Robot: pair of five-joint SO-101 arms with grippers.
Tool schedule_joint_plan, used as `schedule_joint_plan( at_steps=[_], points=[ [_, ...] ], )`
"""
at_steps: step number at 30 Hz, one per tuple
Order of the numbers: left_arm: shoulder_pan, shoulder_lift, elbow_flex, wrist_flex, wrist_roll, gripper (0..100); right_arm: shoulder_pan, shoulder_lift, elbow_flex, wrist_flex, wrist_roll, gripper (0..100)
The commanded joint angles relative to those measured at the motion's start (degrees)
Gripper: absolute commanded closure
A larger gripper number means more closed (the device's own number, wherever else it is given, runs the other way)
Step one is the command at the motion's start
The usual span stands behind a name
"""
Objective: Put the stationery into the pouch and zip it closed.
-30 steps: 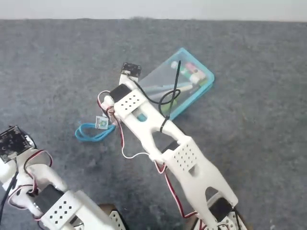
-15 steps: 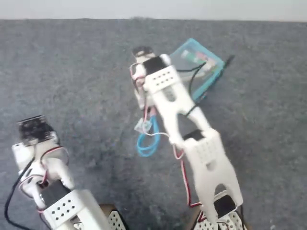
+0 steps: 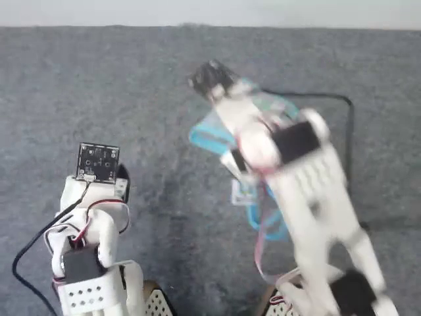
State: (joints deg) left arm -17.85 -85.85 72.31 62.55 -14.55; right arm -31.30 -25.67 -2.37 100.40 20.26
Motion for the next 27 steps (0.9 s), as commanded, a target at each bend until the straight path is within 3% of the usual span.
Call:
schedule_joint_plan(
  at_steps=[1,8,11,20,27],
  points=[
    [10.46,0.97,-9.10,0.18,5.01,76,1.89,-14.81,8.79,-0.22,1.93,99.3],
    [32.18,0.70,-9.54,0.18,8.53,71,5.67,-23.60,17.14,-0.92,2.11,99.3],
    [37.45,0.79,-8.48,0.00,8.97,70,5.76,-25.01,17.14,-0.22,1.85,99.3],
    [37.45,0.97,5.23,-14.51,7.47,70,5.49,-25.89,16.79,2.15,1.41,99.3],
    [28.40,0.53,5.58,-11.08,5.89,72,5.49,-26.07,18.73,1.89,-2.29,99.3]
  ],
)
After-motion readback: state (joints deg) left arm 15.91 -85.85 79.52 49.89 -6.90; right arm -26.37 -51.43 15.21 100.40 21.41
